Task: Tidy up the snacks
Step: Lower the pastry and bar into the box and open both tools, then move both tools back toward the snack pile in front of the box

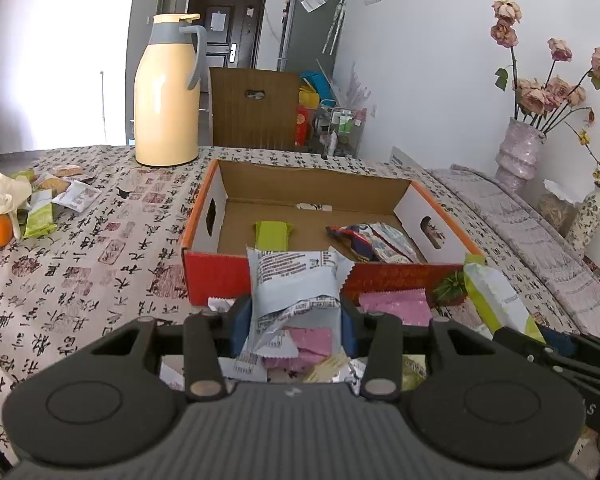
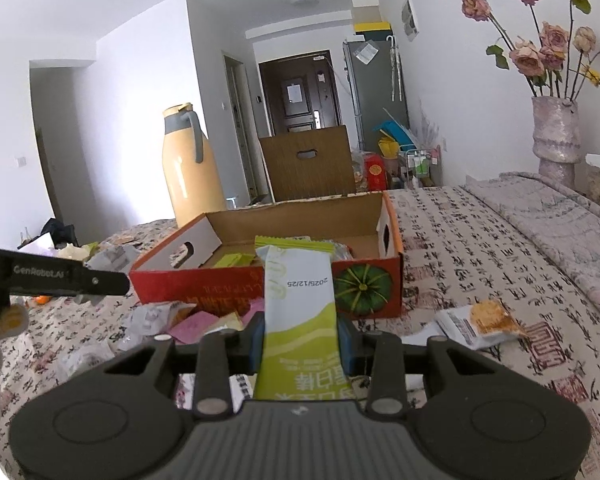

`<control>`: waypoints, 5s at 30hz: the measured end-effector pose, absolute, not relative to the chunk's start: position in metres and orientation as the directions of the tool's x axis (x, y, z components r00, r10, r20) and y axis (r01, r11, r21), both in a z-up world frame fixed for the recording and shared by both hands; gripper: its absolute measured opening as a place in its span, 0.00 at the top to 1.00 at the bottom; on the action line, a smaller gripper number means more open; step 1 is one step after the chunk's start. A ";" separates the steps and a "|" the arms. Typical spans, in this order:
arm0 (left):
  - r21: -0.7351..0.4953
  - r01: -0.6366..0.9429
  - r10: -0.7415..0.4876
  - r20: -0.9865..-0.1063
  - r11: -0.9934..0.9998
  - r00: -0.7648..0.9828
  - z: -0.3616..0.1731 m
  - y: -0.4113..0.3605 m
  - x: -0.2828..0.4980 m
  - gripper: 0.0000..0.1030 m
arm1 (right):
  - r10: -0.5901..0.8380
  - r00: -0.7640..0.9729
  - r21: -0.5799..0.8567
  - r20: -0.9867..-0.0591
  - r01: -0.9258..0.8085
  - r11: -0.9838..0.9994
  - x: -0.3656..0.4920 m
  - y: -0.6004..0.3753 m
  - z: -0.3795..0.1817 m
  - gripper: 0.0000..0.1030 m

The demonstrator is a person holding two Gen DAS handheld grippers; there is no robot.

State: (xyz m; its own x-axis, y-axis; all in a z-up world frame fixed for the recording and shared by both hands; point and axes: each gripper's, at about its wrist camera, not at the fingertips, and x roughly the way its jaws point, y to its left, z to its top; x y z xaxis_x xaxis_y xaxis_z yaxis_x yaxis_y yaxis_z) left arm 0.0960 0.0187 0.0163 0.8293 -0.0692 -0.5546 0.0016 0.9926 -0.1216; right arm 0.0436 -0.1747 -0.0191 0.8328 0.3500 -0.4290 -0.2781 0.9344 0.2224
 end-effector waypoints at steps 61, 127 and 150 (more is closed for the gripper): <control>-0.135 -0.120 0.028 -0.545 0.983 0.838 0.012 0.024 0.236 0.00 | 0.309 0.843 0.196 -0.440 -0.246 0.949 0.208 -0.139 -0.017 0.06; -0.060 -0.069 0.027 -0.527 0.996 0.849 -0.015 0.047 0.075 0.00 | 0.295 0.814 0.174 -0.500 -0.239 0.955 0.056 -0.166 -0.016 0.00; -0.128 -0.076 -0.007 -0.547 0.989 0.837 -0.053 0.063 0.076 0.00 | 0.296 0.784 0.162 -0.545 -0.248 0.955 0.047 -0.156 -0.033 0.00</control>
